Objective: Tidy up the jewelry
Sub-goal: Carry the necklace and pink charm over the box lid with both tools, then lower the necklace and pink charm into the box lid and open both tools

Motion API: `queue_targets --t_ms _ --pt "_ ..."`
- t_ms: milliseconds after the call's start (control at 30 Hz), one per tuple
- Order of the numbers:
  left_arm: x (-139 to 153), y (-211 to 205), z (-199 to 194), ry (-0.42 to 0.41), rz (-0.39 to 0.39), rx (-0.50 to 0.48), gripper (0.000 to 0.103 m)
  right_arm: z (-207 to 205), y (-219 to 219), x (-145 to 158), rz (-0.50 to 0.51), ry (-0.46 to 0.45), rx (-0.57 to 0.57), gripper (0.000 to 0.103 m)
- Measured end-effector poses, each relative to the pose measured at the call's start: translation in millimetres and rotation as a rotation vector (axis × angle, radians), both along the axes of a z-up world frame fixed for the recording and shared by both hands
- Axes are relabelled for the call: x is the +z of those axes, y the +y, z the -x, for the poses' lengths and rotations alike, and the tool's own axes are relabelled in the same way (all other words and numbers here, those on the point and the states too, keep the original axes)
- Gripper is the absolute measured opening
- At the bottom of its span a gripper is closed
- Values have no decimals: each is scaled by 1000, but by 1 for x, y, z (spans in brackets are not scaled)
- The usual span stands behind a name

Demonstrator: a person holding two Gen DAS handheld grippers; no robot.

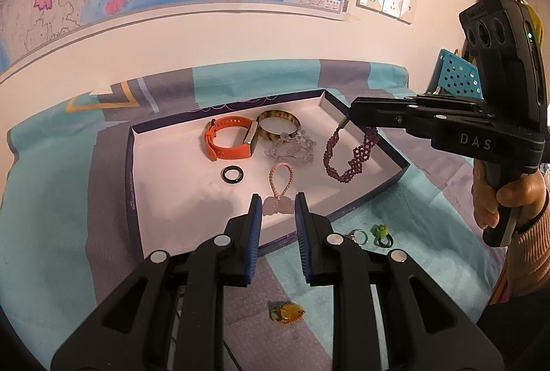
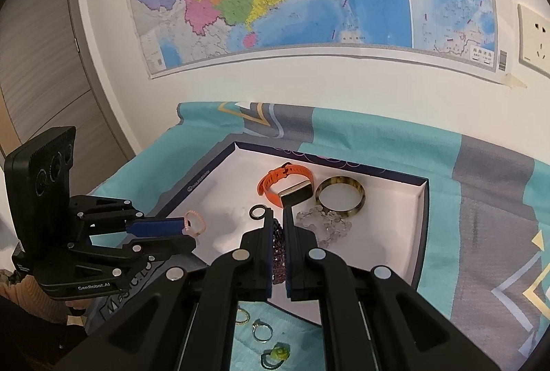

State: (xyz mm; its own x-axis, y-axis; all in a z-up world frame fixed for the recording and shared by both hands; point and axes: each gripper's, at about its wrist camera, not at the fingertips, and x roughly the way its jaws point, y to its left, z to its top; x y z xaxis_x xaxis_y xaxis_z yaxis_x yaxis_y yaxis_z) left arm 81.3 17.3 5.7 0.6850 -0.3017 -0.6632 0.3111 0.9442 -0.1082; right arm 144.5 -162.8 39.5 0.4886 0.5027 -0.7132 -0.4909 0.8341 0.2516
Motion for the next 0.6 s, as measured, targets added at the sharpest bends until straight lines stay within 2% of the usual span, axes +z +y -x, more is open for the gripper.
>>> queue_targets --t_ms 600 --pt "-5 -1 -22 19 -11 18 20 -14 2 -8 -13 18 -5 4"
